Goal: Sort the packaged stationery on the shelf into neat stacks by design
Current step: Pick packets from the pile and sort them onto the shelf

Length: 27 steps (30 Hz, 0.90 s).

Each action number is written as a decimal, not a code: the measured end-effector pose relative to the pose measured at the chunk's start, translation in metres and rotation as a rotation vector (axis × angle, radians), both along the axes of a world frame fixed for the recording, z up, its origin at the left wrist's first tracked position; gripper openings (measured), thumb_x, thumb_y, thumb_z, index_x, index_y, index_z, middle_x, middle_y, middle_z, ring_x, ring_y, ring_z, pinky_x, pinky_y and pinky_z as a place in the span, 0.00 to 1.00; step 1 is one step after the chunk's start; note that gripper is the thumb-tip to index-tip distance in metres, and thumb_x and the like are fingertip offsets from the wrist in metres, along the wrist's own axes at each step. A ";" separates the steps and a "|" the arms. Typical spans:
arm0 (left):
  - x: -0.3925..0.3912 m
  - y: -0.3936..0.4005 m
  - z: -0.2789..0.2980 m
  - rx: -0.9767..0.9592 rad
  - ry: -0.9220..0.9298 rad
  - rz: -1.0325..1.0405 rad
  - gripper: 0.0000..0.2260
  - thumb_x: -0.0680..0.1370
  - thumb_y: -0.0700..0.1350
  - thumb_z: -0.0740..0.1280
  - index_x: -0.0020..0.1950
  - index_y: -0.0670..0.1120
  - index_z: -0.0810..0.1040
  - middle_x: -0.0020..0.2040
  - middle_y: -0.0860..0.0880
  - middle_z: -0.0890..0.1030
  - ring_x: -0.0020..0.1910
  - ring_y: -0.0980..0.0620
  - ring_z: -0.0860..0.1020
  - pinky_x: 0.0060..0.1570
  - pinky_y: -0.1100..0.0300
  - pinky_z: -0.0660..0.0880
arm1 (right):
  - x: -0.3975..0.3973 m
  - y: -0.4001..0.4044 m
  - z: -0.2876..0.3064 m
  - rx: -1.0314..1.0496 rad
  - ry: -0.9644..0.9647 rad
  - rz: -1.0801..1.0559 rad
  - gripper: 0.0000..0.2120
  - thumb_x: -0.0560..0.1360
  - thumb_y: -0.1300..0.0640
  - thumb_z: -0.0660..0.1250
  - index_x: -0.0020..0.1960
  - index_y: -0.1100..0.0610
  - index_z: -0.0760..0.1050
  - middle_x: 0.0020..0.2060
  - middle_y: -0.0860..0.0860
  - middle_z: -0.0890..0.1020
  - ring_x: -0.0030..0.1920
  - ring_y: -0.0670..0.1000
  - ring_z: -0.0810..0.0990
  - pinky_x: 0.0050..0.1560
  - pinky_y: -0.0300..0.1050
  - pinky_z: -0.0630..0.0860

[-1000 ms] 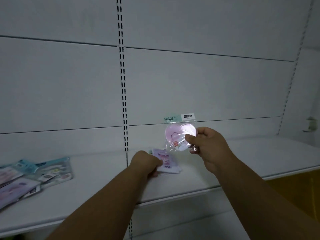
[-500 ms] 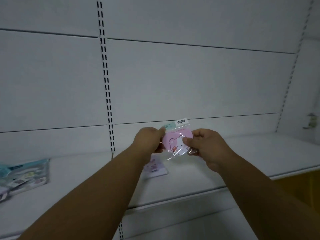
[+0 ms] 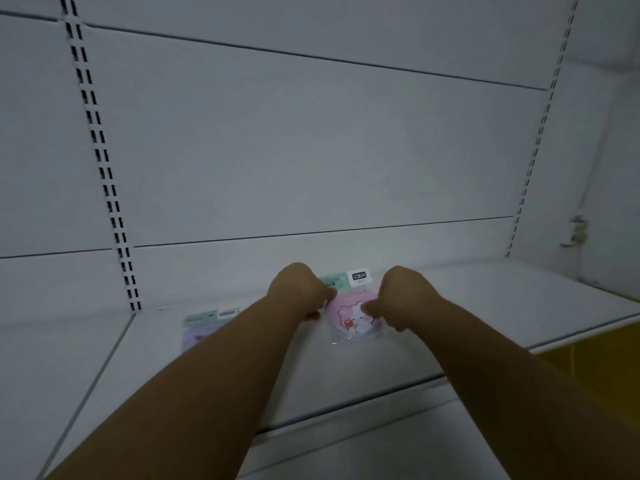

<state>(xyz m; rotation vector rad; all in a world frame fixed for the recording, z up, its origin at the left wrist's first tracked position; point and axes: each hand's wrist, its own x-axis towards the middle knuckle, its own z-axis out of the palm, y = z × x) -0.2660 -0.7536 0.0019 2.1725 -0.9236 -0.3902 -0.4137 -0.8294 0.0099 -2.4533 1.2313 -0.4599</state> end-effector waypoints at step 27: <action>0.048 0.369 -0.015 0.201 -0.654 0.556 0.12 0.76 0.57 0.65 0.55 0.53 0.76 0.53 0.52 0.78 0.49 0.53 0.77 0.52 0.57 0.77 | 0.141 0.316 0.058 -0.521 -0.371 0.935 0.22 0.75 0.47 0.65 0.65 0.53 0.66 0.60 0.53 0.73 0.58 0.54 0.74 0.56 0.49 0.75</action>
